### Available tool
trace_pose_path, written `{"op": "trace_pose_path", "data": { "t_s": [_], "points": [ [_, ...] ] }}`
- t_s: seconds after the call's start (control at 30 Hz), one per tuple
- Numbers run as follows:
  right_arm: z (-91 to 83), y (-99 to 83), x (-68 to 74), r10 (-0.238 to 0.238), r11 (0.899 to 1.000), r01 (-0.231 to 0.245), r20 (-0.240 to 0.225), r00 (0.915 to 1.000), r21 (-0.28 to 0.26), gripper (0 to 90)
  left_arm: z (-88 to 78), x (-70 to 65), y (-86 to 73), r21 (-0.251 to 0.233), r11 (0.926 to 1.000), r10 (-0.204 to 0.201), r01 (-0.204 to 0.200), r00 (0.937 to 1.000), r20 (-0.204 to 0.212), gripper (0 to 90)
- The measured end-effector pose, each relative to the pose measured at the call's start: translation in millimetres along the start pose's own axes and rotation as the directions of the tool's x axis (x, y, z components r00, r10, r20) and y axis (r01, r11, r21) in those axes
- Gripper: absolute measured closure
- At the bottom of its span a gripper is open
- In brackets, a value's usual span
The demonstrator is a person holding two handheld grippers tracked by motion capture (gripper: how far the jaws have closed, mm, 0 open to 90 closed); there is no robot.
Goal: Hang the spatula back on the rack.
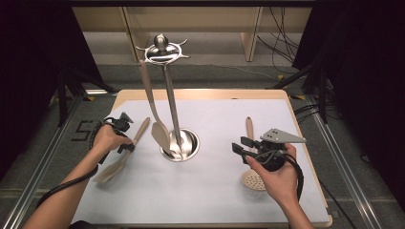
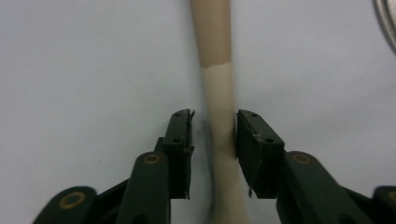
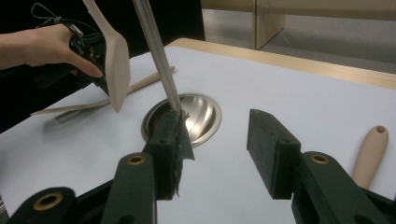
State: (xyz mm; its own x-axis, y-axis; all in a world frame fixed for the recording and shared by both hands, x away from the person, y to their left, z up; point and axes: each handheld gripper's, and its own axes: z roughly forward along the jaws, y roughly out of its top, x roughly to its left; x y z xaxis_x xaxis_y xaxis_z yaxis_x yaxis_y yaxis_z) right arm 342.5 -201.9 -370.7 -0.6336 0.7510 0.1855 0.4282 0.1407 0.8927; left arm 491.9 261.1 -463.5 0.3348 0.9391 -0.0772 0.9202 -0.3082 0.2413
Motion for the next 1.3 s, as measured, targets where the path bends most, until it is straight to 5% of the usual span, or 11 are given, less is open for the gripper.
{"op": "trace_pose_path", "data": {
  "t_s": [0.33, 0.57, 0.77, 0.87, 1.03, 1.13, 1.17, 1.2, 1.23, 1.27, 1.3],
  "points": [
    [-0.3, -1.0, -1.5, -0.001, 1.0, 0.001, 0.0, 1.0, -0.002, 56.8, 0.4, -13.6, 10.6, 0.113, 0.9936, 0.009, -0.002, 0.9978, -0.066, 76.8],
    [-2.4, -1.6, -3.8, -0.001, 1.0, 0.001, 0.006, 1.0, 0.016, 56.8, -1.0, -3.8, -0.5, 0.011, 0.9985, -0.054, 0.054, 0.9986, 0.003, 78.4],
    [-2.7, -0.7, -1.1, 0.034, 0.999, -0.034, 0.003, 0.9994, 0.011, 56.8, -4.8, 11.8, -7.9, -0.053, 0.9983, -0.022, 0.026, 0.9977, 0.065, 78.4],
    [-1.4, -1.0, -4.2, 0.014, 1.0, -0.014, 0.003, 0.9999, 0.006, 56.9, -10.8, 17.6, -18.4, -0.152, 0.9877, -0.021, 0.035, 0.9955, 0.093, 78.4],
    [-1.5, -1.2, -2.4, 0.035, 0.999, -0.035, 0.008, 0.9994, 0.013, 56.9, -19.4, 19.7, -26.5, -0.285, 0.9558, -0.036, 0.071, 0.9917, 0.123, 78.4],
    [-1.9, -0.7, -2.8, 0.024, 1.0, -0.024, 0.008, 0.9997, 0.007, 57.0, -25.8, 19.3, -33.4, -0.383, 0.9192, -0.032, 0.09, 0.9875, 0.154, 78.4],
    [-1.4, -0.5, -3.2, 0.015, 1.0, -0.015, 0.011, 0.9998, -0.001, 57.1, -30.7, 16.8, -39.3, -0.454, 0.8867, -0.014, 0.086, 0.9872, 0.159, 78.4],
    [-2.8, 0.1, -2.5, 0.028, 1.0, -0.028, 0.018, 0.9994, 0.011, 57.1, -32.3, 15.9, -41.0, -0.477, 0.8746, -0.008, 0.086, 0.9863, 0.165, 78.4],
    [-2.1, 0.3, -3.6, 0.016, 1.0, -0.016, 0.012, 0.9998, 0.0, 57.1, -32.3, 15.9, -41.0, -0.477, 0.8746, -0.008, 0.086, 0.9863, 0.165, 78.4],
    [-2.5, 0.9, -4.3, 0.003, 1.0, -0.003, 0.013, 0.9999, -0.003, 57.1, -38.6, 13.7, -45.2, -0.538, 0.8387, 0.005, 0.086, 0.9862, 0.165, 78.4],
    [-2.5, 0.9, -4.3, 0.003, 1.0, -0.003, 0.013, 0.9999, -0.003, 57.1, -38.6, 13.7, -45.2, -0.538, 0.8387, 0.005, 0.086, 0.9862, 0.165, 78.4]
  ]
}}
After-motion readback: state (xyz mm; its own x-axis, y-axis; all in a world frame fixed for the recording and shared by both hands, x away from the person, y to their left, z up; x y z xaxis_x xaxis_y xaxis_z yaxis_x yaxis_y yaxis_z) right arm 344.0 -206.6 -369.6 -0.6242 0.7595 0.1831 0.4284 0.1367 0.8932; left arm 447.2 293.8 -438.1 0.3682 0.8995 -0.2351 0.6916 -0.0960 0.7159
